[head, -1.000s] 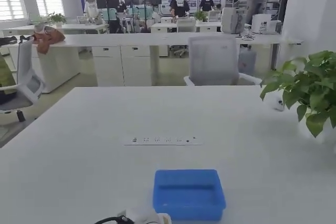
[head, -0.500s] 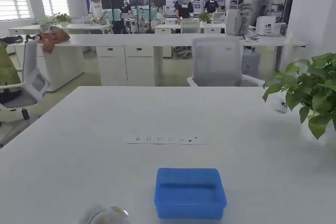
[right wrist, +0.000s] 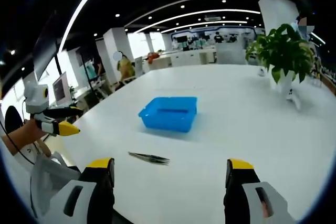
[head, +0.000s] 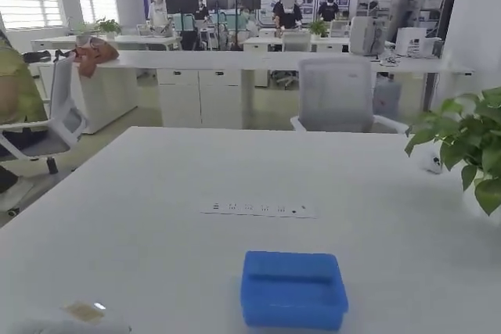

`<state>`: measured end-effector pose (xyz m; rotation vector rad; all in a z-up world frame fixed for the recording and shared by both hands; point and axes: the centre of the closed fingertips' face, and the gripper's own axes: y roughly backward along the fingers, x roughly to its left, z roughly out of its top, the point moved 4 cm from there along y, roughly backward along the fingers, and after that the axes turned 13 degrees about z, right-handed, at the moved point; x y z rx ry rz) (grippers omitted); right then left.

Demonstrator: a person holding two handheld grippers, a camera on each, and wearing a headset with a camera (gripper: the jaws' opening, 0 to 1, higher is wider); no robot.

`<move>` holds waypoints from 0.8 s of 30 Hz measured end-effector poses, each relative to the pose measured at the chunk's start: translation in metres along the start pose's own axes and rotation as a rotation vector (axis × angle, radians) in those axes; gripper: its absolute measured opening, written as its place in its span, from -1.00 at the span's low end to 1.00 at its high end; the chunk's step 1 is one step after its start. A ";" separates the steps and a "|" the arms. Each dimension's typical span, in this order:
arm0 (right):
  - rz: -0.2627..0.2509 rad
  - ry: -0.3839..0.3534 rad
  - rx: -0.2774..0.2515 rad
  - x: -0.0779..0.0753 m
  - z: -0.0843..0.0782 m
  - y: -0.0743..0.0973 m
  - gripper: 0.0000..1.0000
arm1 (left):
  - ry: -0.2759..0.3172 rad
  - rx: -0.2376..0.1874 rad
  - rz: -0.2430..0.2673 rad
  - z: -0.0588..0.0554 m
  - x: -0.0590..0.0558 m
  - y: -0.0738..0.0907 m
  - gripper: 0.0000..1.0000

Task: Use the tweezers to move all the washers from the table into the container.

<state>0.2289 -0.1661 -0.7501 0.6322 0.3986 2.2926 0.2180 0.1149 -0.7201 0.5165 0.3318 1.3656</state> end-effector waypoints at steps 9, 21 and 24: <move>-0.041 0.059 0.003 -0.006 0.012 -0.005 0.98 | -0.011 0.001 0.064 0.002 0.014 -0.002 0.98; -0.087 0.080 -0.064 -0.016 0.040 -0.007 0.98 | 0.022 -0.007 0.111 0.010 0.019 -0.007 0.94; -0.084 0.080 -0.063 -0.018 0.042 -0.011 0.98 | 0.021 0.005 0.100 0.009 0.019 -0.008 0.95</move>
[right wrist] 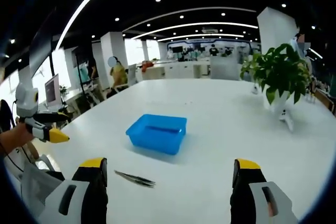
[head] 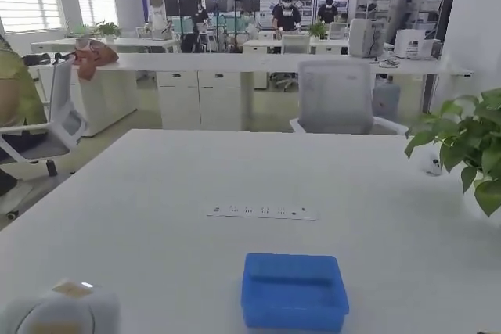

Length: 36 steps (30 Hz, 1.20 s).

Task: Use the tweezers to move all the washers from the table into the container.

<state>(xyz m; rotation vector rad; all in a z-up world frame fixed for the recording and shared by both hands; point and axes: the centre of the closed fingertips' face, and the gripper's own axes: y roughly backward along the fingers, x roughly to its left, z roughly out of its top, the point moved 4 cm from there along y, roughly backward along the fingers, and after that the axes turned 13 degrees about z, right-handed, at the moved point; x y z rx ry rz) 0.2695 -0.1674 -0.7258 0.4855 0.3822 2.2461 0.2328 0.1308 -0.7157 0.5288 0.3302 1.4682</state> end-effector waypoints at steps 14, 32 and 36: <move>0.017 -0.010 0.007 -0.006 0.009 -0.010 0.98 | -0.057 0.028 -0.029 -0.003 -0.007 -0.003 0.92; 0.062 0.070 0.058 0.011 0.011 -0.010 0.98 | -0.093 0.042 -0.020 -0.014 0.000 0.008 0.92; 0.066 0.079 0.069 0.012 0.010 -0.009 0.98 | -0.107 0.044 -0.012 -0.016 0.000 0.010 0.92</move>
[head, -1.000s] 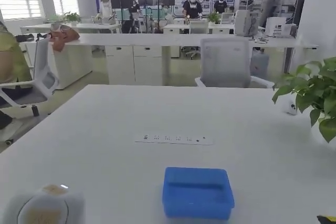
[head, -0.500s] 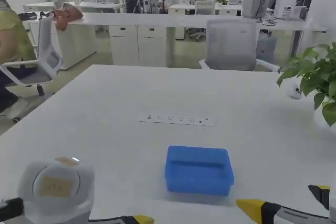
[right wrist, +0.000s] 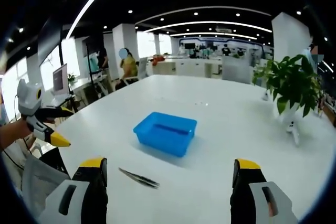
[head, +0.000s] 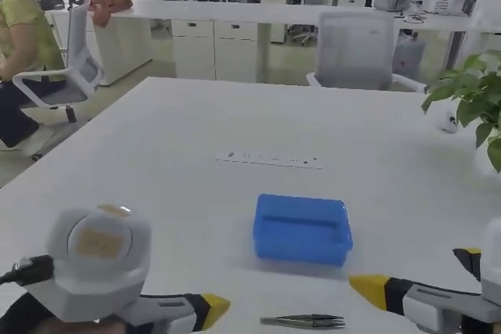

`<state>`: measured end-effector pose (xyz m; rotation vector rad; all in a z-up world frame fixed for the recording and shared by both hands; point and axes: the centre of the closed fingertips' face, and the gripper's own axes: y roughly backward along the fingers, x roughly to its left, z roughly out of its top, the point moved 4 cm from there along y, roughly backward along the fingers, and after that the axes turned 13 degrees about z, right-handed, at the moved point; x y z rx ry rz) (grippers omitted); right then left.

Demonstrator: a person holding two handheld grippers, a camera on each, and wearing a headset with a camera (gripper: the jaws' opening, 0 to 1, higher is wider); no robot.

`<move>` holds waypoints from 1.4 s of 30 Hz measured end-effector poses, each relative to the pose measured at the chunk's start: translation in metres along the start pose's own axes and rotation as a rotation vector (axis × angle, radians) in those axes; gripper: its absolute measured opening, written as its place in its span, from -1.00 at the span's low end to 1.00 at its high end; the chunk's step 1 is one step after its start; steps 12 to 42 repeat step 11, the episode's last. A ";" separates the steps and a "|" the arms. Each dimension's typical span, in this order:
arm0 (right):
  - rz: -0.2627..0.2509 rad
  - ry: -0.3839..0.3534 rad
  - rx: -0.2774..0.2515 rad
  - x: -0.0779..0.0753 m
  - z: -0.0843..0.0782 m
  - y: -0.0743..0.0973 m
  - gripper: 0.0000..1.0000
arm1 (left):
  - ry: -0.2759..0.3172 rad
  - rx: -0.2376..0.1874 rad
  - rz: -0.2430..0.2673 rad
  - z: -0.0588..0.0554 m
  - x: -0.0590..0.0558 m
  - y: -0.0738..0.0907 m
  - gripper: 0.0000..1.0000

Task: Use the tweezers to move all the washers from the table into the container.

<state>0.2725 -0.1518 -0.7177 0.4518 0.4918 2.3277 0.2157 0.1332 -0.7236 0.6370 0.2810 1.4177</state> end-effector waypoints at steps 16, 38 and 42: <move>0.014 0.011 0.013 0.002 0.000 0.001 0.98 | -0.023 0.019 0.007 -0.005 0.000 0.002 0.88; 0.014 0.011 0.013 0.002 0.000 0.001 0.98 | -0.023 0.019 0.007 -0.005 0.000 0.002 0.88; 0.014 0.011 0.013 0.002 0.000 0.001 0.98 | -0.023 0.019 0.007 -0.005 0.000 0.002 0.88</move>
